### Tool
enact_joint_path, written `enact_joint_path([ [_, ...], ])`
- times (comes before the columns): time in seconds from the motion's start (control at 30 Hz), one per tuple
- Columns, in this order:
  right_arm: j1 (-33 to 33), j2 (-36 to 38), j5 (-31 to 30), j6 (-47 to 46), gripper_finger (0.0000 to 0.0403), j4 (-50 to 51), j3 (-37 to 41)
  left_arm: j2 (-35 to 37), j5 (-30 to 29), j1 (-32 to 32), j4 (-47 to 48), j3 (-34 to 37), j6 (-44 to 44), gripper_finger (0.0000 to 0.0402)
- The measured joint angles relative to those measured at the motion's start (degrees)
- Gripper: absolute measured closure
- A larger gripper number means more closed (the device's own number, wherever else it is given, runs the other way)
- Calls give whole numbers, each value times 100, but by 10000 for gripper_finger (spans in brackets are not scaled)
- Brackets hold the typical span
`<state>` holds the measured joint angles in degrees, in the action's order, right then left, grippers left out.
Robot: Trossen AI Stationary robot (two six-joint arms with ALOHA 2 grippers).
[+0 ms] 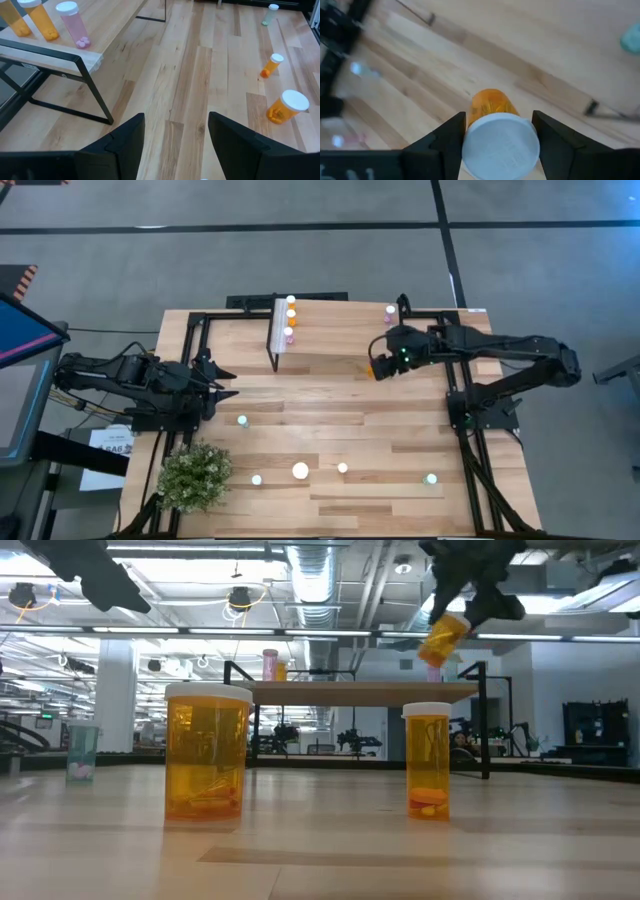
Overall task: Pick and place medicine bottles onto shelf by color
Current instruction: Put the top large orange pill bottle on the shelf
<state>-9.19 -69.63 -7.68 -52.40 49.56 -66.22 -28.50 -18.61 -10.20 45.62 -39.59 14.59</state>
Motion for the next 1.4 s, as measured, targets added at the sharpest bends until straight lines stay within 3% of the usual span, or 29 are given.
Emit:
enact_joint_path([
  [0.23, -375, 0, 1, 33, 178, -721, -4, -1, 1, 0, 0, 0, 0, 196],
  [0.4, -525, 0, 4, 566, 176, -1021, -4, -1, 0, 0, 1, 0, 0, 196],
  [1.3, -728, 0, 52, 1266, 174, -1188, -4, -1, 2, -1, 0, 0, 0, 196],
  [1.4, -882, 0, 338, 1510, 175, -1369, -4, -1, 2, -1, -1, 0, 1, 196],
])
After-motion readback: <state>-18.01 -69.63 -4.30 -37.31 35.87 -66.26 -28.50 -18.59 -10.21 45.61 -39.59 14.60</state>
